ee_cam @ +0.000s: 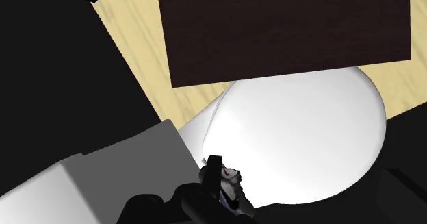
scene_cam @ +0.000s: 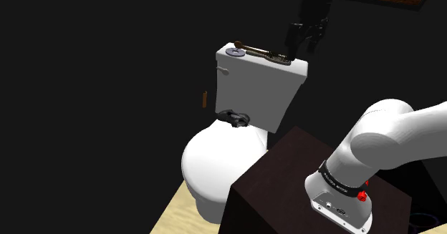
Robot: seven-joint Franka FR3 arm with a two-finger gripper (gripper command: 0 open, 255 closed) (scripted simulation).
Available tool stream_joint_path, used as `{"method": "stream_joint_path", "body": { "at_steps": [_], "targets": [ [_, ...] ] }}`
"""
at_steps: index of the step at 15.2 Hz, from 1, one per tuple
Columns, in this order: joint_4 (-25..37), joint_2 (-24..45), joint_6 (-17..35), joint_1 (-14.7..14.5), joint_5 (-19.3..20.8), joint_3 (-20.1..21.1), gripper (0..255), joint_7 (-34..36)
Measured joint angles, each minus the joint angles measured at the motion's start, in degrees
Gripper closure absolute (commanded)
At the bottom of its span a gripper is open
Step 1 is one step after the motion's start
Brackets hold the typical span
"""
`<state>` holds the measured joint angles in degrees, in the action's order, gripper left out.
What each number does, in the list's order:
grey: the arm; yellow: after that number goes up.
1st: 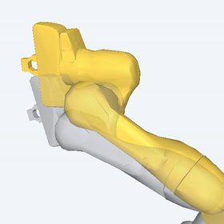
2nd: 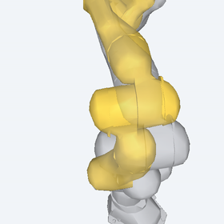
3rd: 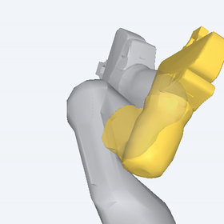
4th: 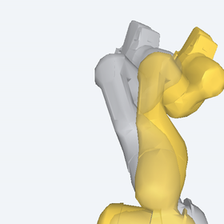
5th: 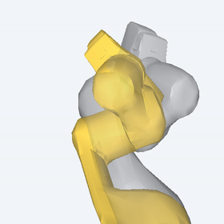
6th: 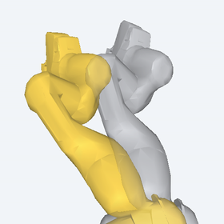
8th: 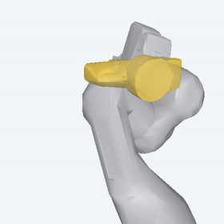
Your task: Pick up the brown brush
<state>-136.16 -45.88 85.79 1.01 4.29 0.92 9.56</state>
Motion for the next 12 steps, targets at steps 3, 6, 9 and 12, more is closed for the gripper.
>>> {"method": "stream_joint_path", "body": {
  "at_steps": [3,6,9,12],
  "targets": [
    [-0.56,0.79,1.67,0.32,1.07,-1.50,0,-1.80],
    [-0.37,3.33,4.79,0.94,3.18,-4.69,0,-5.78],
    [0.57,7.81,9.23,1.48,5.16,-8.25,0,-10.08],
    [2.33,12.14,12.79,1.87,6.52,-11.67,0,-14.43]
  ]
}}
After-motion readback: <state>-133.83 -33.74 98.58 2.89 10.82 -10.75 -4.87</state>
